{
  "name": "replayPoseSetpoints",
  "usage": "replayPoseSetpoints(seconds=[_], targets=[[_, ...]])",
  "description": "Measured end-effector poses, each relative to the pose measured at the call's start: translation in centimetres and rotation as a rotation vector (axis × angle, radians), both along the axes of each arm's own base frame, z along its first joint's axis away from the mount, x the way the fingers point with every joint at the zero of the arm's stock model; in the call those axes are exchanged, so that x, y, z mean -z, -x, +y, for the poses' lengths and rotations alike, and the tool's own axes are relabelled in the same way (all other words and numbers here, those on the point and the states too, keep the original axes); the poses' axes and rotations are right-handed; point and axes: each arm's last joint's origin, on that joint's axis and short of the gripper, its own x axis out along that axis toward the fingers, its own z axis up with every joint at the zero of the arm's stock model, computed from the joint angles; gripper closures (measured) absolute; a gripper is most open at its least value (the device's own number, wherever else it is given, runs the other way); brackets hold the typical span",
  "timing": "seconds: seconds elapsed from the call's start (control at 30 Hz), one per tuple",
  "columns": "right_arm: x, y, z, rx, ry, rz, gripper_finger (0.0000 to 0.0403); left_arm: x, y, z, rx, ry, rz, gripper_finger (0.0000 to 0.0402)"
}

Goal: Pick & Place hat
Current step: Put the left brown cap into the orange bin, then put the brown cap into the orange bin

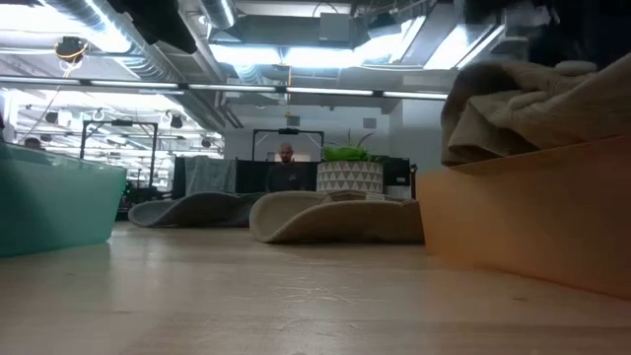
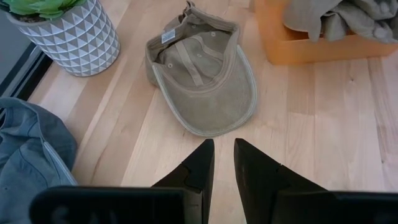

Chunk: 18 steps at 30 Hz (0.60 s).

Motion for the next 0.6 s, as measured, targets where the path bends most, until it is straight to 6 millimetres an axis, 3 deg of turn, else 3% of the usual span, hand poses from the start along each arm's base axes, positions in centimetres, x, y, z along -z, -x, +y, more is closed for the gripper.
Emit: replayPoseSetpoints(seconds=[0.17, 0.3, 0.43, 0.6], targets=[[-5.2, -0.7, -0.2, -0.037, 0.119, -0.139, 0.0397, 0.0, 0.0, 0.0, 0.000, 0.000, 0.000, 0.0343], [-8.0, -1.4, -0.5, -0.035, 0.281, -0.307, 0.0397, 0.0, 0.0, 0.0, 0.000, 0.000, 0.000, 0.0343], [-9.0, -2.2, -1.2, -0.030, 0.449, -0.432, 0.0397, 0.0, 0.0, 0.0, 0.000, 0.000, 0.001, 0.0343], [-9.1, -3.3, -3.1, 0.001, 0.494, -0.436, 0.0375, 0.0, 0.0, 0.0, 0.001, -0.001, 0.007, 0.0343]])
